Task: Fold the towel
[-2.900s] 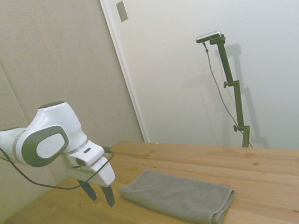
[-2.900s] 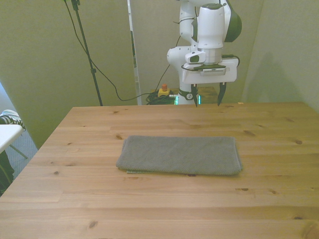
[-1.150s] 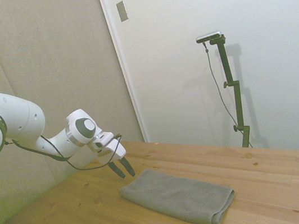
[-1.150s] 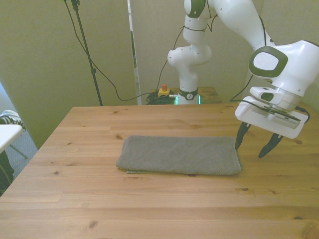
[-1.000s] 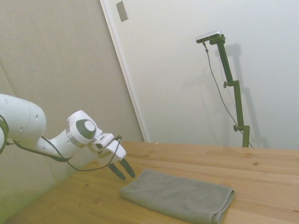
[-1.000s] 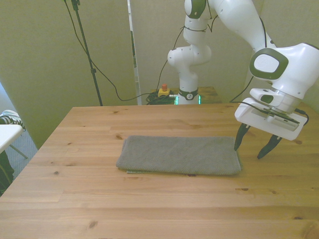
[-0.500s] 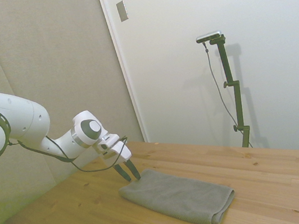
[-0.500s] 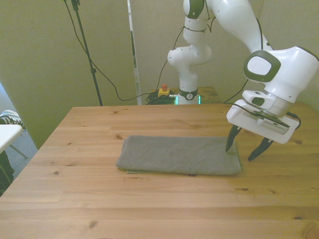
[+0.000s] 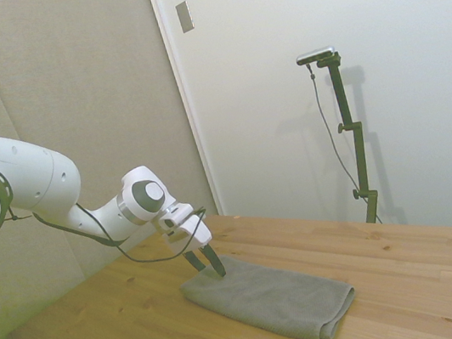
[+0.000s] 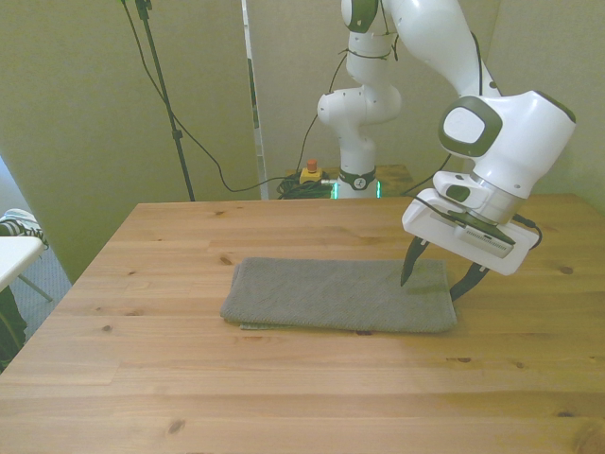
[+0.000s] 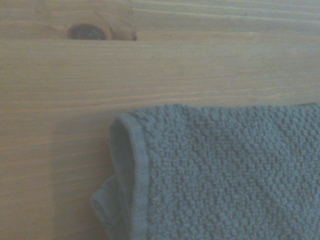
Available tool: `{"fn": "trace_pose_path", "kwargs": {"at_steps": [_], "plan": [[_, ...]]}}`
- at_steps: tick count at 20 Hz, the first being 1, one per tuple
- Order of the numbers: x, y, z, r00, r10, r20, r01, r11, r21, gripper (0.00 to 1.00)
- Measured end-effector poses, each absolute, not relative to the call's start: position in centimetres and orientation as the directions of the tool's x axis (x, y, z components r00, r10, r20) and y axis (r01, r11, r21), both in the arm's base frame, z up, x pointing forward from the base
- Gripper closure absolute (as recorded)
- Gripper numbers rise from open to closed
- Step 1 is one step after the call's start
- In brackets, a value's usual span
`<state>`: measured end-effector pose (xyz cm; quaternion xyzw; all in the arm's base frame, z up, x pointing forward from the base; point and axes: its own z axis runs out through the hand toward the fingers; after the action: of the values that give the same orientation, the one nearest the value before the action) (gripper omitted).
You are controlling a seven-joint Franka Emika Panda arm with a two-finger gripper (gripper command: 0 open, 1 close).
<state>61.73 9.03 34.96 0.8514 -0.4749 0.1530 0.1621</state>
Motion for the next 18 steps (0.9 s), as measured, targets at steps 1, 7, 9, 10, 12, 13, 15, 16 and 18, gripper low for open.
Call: {"fn": "trace_pose_path", "kwargs": {"at_steps": [1,7,9,10,12,13,15,16,18], "plan": [[61.7,8.89,34.97,0.503,-0.759,0.414,-0.858,-0.498,0.129,1.0],[61.52,8.6,34.69,0.506,-0.758,0.411,-0.856,-0.499,0.133,1.0],[61.47,8.5,34.56,0.509,-0.757,0.409,-0.855,-0.501,0.136,1.0],[61.44,8.43,34.49,0.511,-0.756,0.408,-0.854,-0.502,0.138,1.0],[61.4,8.25,34.37,0.516,-0.754,0.406,-0.851,-0.506,0.141,1.0],[61.39,8.18,34.33,0.517,-0.754,0.406,-0.85,-0.507,0.141,1.0],[61.37,8.09,34.22,0.518,-0.753,0.405,-0.849,-0.509,0.14,1.0],[61.35,8.07,34.16,0.519,-0.753,0.404,-0.849,-0.51,0.141,1.0],[61.3,8.02,34.06,0.521,-0.753,0.403,-0.848,-0.511,0.142,1.0]]}}
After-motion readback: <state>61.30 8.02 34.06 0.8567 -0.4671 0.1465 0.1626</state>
